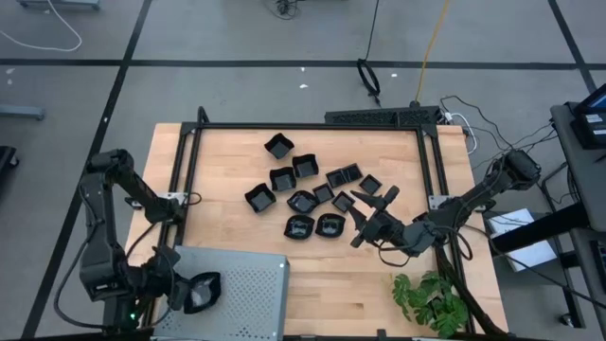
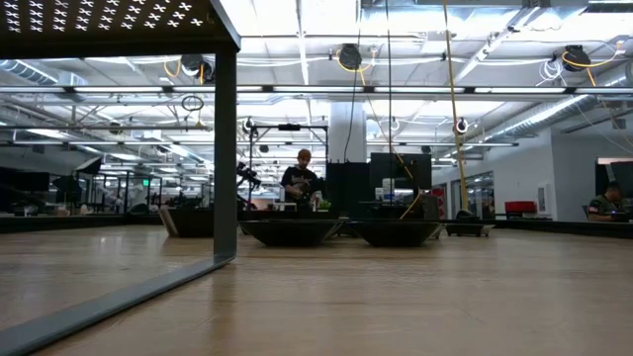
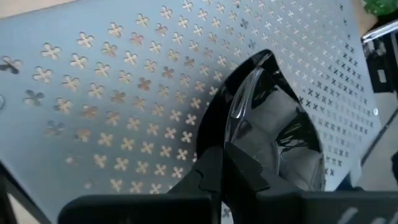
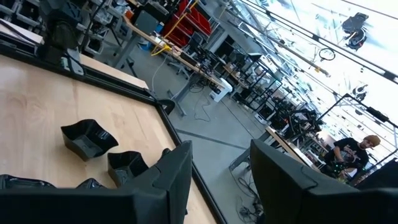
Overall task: Pick & Place Mini shaped plates
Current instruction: Stack the leaf-shaped plate on top of the other leaf-shaped plate on the shelf
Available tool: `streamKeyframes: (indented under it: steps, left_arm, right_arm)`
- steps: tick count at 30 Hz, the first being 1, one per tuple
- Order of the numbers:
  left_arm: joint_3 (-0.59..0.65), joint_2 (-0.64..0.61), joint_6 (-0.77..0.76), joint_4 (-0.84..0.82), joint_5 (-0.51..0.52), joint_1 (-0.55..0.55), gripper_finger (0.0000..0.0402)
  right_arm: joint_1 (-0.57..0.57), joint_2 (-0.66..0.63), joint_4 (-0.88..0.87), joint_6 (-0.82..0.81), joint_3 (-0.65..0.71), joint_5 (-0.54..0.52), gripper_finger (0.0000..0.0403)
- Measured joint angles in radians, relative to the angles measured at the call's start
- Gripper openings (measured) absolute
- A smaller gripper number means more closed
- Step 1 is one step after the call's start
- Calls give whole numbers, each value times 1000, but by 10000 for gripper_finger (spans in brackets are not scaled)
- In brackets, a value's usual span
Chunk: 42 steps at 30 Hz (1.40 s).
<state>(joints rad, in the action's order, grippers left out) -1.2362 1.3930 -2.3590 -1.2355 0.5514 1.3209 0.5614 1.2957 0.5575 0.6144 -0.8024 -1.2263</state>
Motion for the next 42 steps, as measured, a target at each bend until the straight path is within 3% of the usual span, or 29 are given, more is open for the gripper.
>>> streamKeyframes:
  steps: [12, 21, 31, 35, 40, 42]
  left_arm:
    - [0, 0, 42, -81, 15, 9, 97]
    - [0, 0, 200, -30, 191, 9, 145]
    - [0, -9, 297, -83, 303, 8, 154]
    - [0, -33, 365, -129, 500, 8, 154]
    - [0, -48, 531, -168, 881, -41, 154]
    - [0, -46, 586, -163, 966, -76, 154]
  right_arm:
    - [0, 0, 0, 0, 0, 0, 170]
    - [0, 0, 0, 0, 0, 0, 176]
    - [0, 0, 0, 0, 0, 1, 176]
    - [2, 0, -5, -22, 0, 18, 176]
    - [3, 0, -108, -171, 0, 148, 182]
    - [0, 0, -199, -267, 0, 195, 183]
